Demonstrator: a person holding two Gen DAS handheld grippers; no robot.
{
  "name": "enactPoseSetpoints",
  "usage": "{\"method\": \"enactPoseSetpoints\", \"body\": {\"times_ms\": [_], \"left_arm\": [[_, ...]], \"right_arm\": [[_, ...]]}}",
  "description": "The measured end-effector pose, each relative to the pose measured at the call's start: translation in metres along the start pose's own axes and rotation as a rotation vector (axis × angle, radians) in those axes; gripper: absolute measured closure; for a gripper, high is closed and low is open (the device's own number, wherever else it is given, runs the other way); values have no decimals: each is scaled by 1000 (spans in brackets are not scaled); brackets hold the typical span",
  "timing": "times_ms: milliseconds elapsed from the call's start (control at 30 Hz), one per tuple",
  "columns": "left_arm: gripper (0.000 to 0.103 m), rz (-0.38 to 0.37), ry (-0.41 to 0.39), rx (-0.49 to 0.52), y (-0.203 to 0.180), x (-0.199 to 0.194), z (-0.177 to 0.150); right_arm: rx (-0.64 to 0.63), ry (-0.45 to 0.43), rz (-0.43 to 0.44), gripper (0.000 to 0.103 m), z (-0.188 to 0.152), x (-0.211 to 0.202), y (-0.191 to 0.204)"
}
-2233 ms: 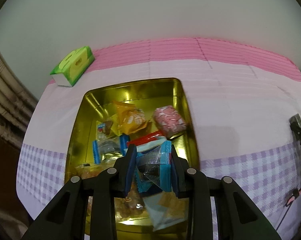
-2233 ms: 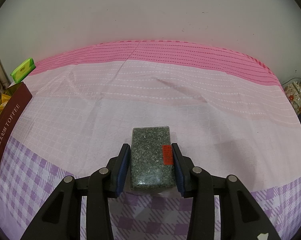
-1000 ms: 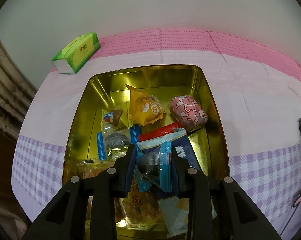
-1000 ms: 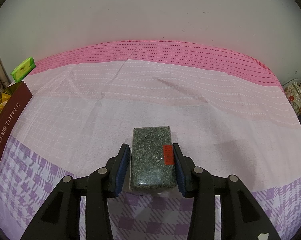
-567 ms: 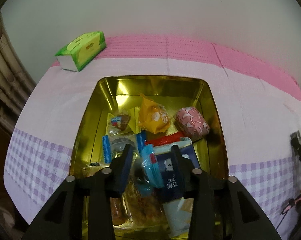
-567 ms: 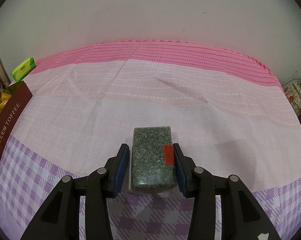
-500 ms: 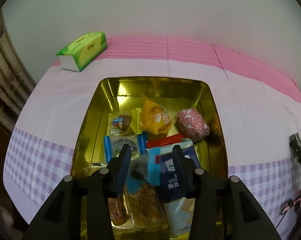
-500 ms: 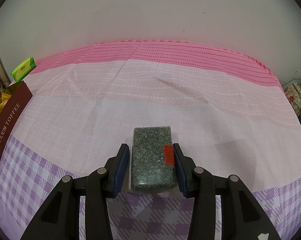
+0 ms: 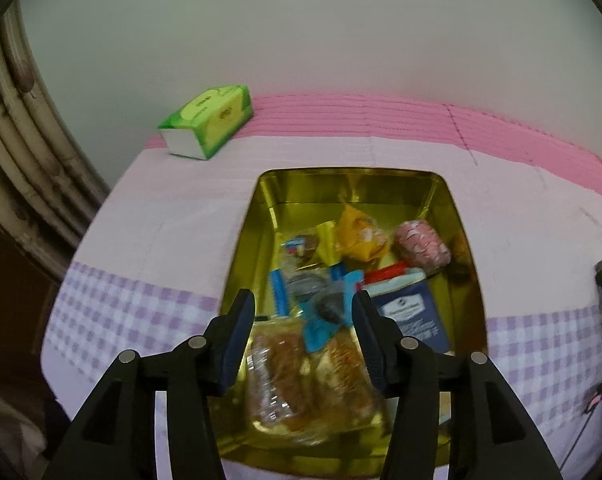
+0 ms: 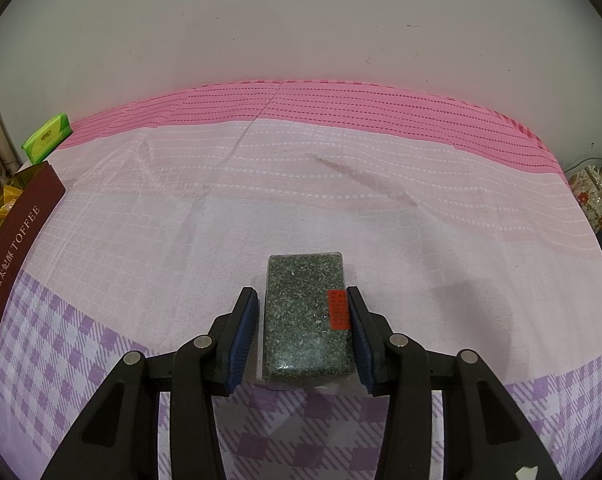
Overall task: Organize snacks
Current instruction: 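Open the left gripper to drop the blue-ended candy into the tin, then carry the grey speckled block over the gold tin with the right gripper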
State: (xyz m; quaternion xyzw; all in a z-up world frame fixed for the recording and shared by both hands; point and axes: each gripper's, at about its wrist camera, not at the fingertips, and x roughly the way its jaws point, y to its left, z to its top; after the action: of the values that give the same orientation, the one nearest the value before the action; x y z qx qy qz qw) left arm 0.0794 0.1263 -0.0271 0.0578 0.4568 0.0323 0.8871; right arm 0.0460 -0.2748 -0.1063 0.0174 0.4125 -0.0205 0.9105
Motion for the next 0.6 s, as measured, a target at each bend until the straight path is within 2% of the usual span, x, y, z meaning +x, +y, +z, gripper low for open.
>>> {"method": "enactPoseSetpoints", "body": {"times_ms": [500, 600], "left_arm": [[42, 48, -26, -83, 39, -24, -24], [42, 52, -24, -94, 44, -24, -28]], "right_arm": [[0, 0, -6, 60, 0, 0, -2], [6, -2, -16, 66, 0, -1, -1]]}}
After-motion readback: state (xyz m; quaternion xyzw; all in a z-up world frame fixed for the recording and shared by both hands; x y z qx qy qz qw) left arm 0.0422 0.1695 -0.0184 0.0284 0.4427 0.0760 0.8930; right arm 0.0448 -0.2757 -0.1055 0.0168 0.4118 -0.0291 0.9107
